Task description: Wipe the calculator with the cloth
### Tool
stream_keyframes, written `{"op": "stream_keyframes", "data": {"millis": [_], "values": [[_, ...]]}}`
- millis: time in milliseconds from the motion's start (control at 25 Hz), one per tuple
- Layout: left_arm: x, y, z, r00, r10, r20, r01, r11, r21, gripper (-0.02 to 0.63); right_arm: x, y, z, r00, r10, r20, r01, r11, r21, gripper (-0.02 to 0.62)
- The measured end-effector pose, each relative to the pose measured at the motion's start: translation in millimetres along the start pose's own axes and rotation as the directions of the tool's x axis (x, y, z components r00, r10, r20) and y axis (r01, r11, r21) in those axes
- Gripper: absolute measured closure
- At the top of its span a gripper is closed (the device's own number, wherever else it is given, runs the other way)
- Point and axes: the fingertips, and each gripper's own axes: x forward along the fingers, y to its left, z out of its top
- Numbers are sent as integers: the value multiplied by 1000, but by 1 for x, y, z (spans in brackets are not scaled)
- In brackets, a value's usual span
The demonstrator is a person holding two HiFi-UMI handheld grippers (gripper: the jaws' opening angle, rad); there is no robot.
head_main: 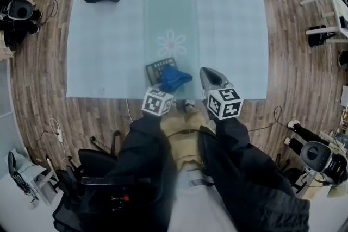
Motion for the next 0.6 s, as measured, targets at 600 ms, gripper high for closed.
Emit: {"op": "stream_keyframes", "data": {"millis": [600], "values": [[-53,83,71,902,397,171,-428,875,224,523,-13,-15,3,999,-42,33,41,998,38,598]]}}
